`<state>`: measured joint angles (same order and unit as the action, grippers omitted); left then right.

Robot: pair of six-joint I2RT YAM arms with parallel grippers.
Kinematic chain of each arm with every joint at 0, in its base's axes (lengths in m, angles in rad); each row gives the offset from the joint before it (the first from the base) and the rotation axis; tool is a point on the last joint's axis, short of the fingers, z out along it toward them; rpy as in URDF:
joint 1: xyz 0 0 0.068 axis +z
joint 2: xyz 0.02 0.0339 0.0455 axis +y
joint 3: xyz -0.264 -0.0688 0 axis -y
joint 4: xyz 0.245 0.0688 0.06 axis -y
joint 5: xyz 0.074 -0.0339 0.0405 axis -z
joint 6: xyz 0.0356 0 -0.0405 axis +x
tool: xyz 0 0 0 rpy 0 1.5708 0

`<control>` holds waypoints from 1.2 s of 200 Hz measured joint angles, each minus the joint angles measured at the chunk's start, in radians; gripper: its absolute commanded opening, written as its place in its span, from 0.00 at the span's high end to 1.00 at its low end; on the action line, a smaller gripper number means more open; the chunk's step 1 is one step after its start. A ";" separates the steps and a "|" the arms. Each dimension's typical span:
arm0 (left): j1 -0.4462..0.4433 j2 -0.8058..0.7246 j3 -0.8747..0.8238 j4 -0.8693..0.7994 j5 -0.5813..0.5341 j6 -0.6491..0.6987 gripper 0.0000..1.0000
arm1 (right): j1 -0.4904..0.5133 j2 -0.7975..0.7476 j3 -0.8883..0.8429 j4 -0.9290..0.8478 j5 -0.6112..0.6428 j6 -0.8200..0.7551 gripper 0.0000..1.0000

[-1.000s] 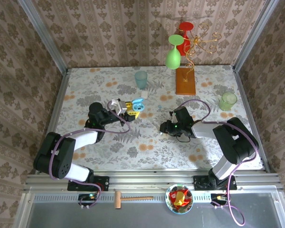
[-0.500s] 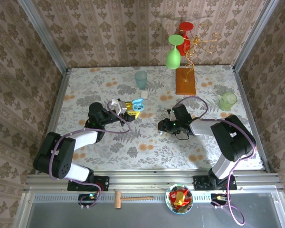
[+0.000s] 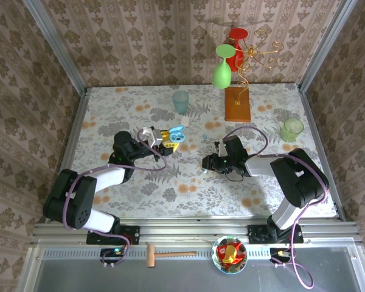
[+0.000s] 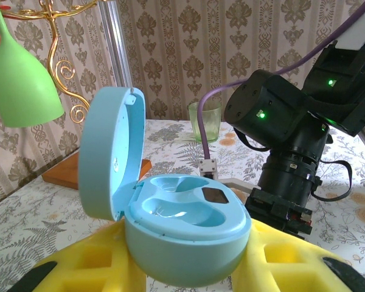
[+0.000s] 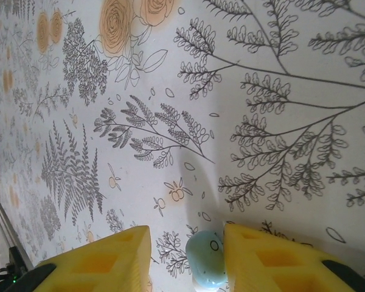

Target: Insert the wireless bluetooth earbuds into the charging case

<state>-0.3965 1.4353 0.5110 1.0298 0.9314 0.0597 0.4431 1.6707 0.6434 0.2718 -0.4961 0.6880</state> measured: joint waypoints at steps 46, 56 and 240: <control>0.006 0.000 0.000 0.007 0.003 0.000 0.75 | 0.000 0.000 -0.016 0.040 -0.036 0.026 0.65; 0.006 0.000 0.000 0.007 0.003 0.000 0.75 | 0.000 0.000 -0.017 0.042 -0.036 0.026 0.65; 0.006 0.000 0.000 0.012 0.003 0.000 0.75 | 0.025 0.006 -0.016 0.017 -0.072 -0.001 0.69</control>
<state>-0.3901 1.4353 0.5110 1.0420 0.9344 0.0601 0.4679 1.6768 0.6273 0.2890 -0.5682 0.6872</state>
